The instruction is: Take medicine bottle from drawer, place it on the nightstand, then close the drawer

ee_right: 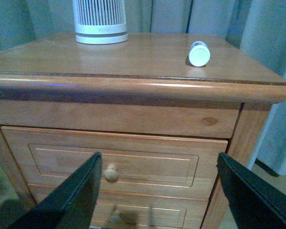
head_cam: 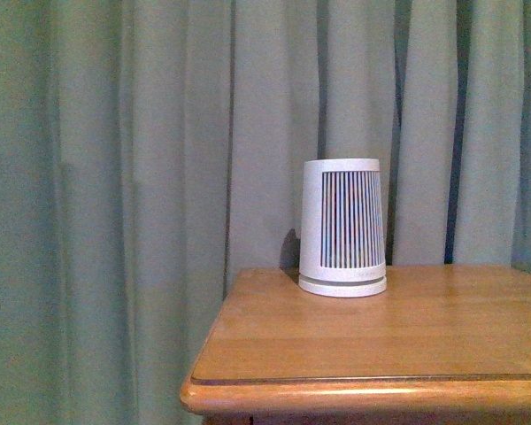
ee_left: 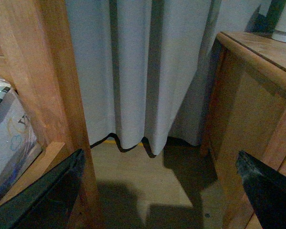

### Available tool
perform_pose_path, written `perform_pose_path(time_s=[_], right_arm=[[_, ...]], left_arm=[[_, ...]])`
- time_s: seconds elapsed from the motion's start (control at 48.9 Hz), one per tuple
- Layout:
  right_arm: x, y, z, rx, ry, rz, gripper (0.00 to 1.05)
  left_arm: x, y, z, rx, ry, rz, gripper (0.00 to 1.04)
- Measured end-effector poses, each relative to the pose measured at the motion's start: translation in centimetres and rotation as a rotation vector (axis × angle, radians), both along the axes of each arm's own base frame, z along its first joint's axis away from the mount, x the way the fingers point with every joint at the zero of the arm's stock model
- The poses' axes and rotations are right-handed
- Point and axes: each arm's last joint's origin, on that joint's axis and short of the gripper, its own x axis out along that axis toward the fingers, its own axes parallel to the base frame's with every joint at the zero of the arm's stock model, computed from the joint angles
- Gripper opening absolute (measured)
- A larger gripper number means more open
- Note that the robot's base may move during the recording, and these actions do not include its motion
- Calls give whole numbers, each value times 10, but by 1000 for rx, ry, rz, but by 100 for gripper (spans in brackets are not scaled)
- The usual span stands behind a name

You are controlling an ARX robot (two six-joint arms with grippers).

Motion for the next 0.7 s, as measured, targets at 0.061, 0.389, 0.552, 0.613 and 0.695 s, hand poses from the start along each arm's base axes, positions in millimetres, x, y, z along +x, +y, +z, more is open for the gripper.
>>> perform_pose_path(time_s=[0.061,0.389,0.552,0.613,0.695], right_arm=[[0,0,0,0,0,0,86],[0,0,0,3,0,0,98],[0,0,0,3,0,0,98],[0,0,0,3,0,0,98],[0,0,0,3,0,0,98]], left_arm=[[0,0,0,0,0,0,98],[0,0,0,0,0,0,98],[0,0,0,0,0,0,98],[0,0,0,0,0,0,98],[0,0,0,0,0,0,98]])
